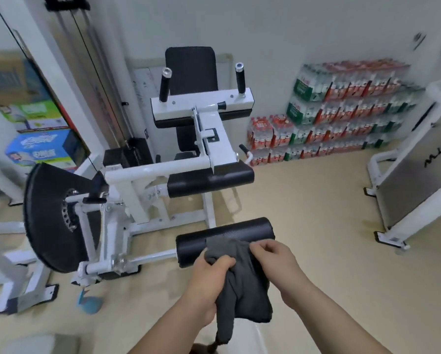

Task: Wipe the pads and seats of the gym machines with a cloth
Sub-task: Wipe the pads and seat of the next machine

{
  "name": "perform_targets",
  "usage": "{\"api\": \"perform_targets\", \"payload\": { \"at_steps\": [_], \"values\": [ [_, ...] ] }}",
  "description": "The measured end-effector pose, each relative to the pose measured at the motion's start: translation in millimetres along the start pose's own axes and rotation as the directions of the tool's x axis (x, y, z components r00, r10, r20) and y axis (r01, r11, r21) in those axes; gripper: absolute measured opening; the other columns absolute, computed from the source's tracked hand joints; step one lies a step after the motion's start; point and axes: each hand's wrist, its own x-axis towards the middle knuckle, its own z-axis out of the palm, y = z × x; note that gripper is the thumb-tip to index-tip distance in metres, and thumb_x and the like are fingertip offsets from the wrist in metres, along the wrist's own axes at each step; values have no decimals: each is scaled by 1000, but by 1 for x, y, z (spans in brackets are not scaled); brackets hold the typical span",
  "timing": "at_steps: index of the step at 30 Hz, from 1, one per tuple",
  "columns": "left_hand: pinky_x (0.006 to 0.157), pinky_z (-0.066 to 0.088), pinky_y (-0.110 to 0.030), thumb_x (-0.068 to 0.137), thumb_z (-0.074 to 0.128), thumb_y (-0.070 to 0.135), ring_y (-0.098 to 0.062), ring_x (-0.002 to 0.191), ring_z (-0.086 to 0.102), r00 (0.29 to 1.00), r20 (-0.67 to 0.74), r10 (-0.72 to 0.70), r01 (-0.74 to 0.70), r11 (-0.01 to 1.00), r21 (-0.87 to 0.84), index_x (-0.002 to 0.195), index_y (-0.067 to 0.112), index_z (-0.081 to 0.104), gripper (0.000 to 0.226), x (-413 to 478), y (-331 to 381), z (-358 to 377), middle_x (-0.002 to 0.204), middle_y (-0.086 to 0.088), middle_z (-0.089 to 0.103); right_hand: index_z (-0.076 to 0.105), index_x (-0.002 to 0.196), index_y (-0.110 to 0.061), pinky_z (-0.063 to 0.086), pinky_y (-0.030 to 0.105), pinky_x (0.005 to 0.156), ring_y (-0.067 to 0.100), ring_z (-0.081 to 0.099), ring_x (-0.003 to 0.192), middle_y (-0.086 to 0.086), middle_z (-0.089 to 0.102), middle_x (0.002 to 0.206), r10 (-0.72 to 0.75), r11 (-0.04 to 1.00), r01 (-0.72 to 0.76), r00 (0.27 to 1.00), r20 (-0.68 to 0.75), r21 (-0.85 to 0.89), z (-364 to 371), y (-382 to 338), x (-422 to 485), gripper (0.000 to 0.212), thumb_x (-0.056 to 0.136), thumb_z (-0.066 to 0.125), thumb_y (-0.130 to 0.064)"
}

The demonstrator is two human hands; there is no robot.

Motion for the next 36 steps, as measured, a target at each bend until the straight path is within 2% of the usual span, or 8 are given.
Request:
{"api": "perform_targets", "payload": {
  "at_steps": [8,13,17,22,26,30,33,36],
  "values": [
    [87,61,-58,86,79,17,-39,95,76,997,-75,-17,5,987,-163,118,10,67,35,128,81,55,100,-19,79,71,86,-11,59,34,62,19,62,68,-1,69,74,1,998,7,993,118,-66,-30,-85,150,24,92,65,-33],
    [93,59,-58,85,82,21,-37,96,76,999,-38,10,-15,992,-125,118,15,68,36,220,129,124,101,-18,79,74,82,-11,53,33,64,13,58,64,-10,64,63,12,999,-9,999,46,-47,-76,-125,240,25,95,67,-32],
    [90,61,-56,85,82,26,-32,93,77,998,-17,65,-66,995,-76,116,14,66,37,287,169,187,99,-14,79,63,74,-9,43,32,51,19,46,52,4,53,64,20,1000,-21,995,93,13,-126,-164,308,33,98,66,-33],
    [91,60,-56,75,87,31,-32,98,77,995,-1,104,-104,993,-58,123,19,63,55,366,214,259,106,-14,77,72,93,-8,51,36,61,23,58,67,7,64,77,2,1000,-8,980,200,30,-182,-200,401,30,102,63,-35],
    [105,51,-61,91,76,11,-42,113,70,978,134,161,-141,979,-148,121,11,67,31,422,247,312,117,-24,73,75,111,-17,60,34,69,21,72,79,10,79,97,-2,996,-23,954,300,82,-224,-233,478,30,104,58,-41],
    [103,52,-61,89,76,6,-45,116,68,959,184,216,-205,976,-78,128,17,66,42,461,282,352,122,-24,71,71,116,-21,61,37,71,17,75,78,3,80,91,-6,998,-16,938,347,62,-252,-275,544,31,102,58,-45],
    [91,61,-44,86,79,9,-34,107,73,971,41,236,-238,970,51,118,19,71,34,489,314,368,112,-16,75,62,116,-10,61,45,77,25,71,82,11,79,98,18,999,-31,926,378,29,-253,-308,590,44,95,67,-49],
    [76,64,-43,78,76,11,-23,87,76,927,-231,296,-248,944,216,97,21,72,22,526,348,376,90,-5,77,60,94,-12,57,31,57,16,67,67,6,71,81,21,999,-1,886,463,-45,-236,-341,630,38,91,74,-47]
  ]
}}
